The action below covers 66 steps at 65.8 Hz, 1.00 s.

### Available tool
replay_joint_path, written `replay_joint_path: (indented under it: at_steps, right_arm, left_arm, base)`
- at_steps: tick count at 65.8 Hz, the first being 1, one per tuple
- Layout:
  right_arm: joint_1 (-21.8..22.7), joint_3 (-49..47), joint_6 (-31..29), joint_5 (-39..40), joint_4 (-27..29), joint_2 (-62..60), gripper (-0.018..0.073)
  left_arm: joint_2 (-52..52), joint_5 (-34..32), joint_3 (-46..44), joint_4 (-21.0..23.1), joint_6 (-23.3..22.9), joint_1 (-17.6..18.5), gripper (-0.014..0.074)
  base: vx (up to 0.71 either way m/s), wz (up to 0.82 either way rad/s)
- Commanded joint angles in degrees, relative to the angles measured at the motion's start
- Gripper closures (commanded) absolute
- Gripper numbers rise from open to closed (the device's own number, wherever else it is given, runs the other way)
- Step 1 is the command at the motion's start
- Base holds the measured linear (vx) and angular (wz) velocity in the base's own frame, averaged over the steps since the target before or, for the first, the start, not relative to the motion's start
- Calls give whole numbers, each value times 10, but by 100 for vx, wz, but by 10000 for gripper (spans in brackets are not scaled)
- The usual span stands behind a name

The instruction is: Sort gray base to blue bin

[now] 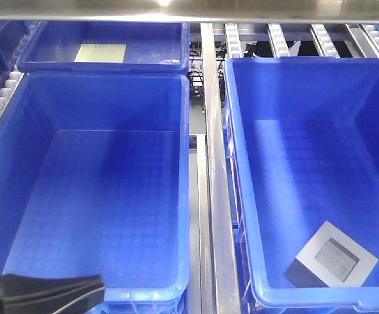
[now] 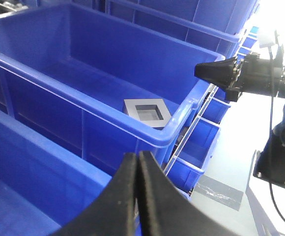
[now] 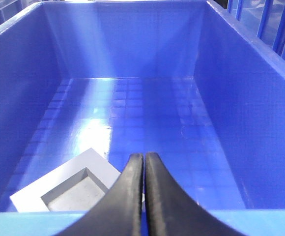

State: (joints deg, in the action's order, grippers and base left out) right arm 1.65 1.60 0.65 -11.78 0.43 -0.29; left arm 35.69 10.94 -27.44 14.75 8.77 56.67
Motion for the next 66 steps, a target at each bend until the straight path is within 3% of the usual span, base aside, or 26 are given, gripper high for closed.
replay_joint_path:
  at_steps: [1,33,37,48,57,66]
  right_arm:
    - [2,1,-6,32,-4,10,564]
    - [2,1,-6,32,-4,10,564]
    - [2,1,-6,32,-4,10,564]
    - [2,1,-6,32,-4,10,564]
    - [2,1,-6,32,-4,10,564]
    - [2,1,-6,32,-4,10,564]
  left_arm:
    - [-7,-26,-12,4,-7,1,600]
    - [-6,-28,-5,1,-6,1,596]
    - [-6,-37,0,-21,-13,1,596]
    - [-6,-105,34,-115,-109,1,596]
    - [-6,-148,68,-116,-111,1,596]
    - [-17,-148,75,-116,-108,1,596]
  base:
    - [0,0]
    - [0,0]
    - [0,0]
    - [0,0]
    - [0,0]
    - [0,0]
